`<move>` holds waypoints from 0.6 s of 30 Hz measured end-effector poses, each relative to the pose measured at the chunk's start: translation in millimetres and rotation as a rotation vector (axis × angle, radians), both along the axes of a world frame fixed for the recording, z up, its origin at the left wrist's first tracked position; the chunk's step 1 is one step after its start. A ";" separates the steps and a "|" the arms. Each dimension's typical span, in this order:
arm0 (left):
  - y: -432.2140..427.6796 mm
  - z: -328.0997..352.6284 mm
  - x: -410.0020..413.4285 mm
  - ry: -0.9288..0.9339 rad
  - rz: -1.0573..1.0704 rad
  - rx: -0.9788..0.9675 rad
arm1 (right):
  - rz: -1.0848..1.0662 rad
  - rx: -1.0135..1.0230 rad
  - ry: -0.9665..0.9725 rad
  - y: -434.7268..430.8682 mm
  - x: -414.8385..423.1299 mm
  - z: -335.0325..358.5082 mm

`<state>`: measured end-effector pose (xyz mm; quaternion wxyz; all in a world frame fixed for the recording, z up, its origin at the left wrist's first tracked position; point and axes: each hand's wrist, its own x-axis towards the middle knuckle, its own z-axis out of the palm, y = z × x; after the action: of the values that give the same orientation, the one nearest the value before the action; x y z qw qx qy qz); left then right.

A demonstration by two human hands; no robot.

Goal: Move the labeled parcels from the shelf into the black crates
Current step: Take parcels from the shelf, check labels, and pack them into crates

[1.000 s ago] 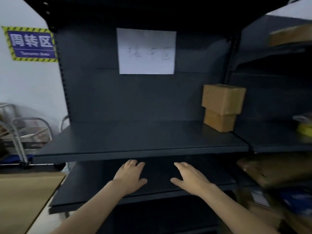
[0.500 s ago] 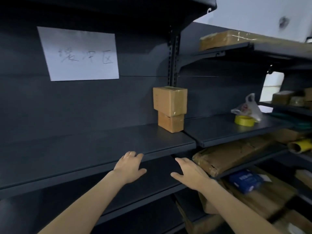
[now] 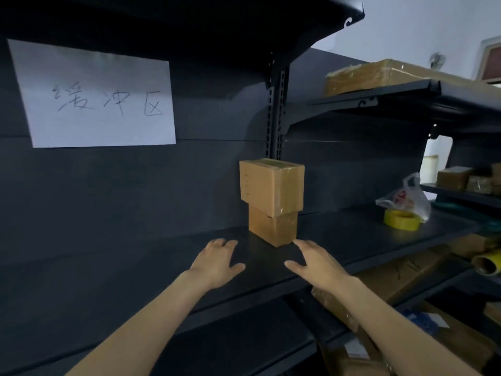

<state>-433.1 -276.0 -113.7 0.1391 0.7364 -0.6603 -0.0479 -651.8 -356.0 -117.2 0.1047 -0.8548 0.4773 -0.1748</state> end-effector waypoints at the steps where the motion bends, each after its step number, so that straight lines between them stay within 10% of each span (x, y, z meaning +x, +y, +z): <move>1: -9.1 2.0 3.8 0.030 0.001 0.003 | -0.005 0.001 -0.030 -8.6 2.4 1.3; 11: -86.4 37.4 12.5 0.240 -0.066 -0.081 | -0.084 -0.017 -0.335 -83.3 7.2 30.0; 18: -141.3 70.5 1.3 0.729 0.015 -0.157 | -0.163 0.102 -0.544 -129.8 0.2 39.4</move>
<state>-431.8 -417.3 -43.2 0.4216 0.6631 -0.5635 -0.2550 -651.5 -485.8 -77.9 0.2574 -0.7289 0.5071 -0.3812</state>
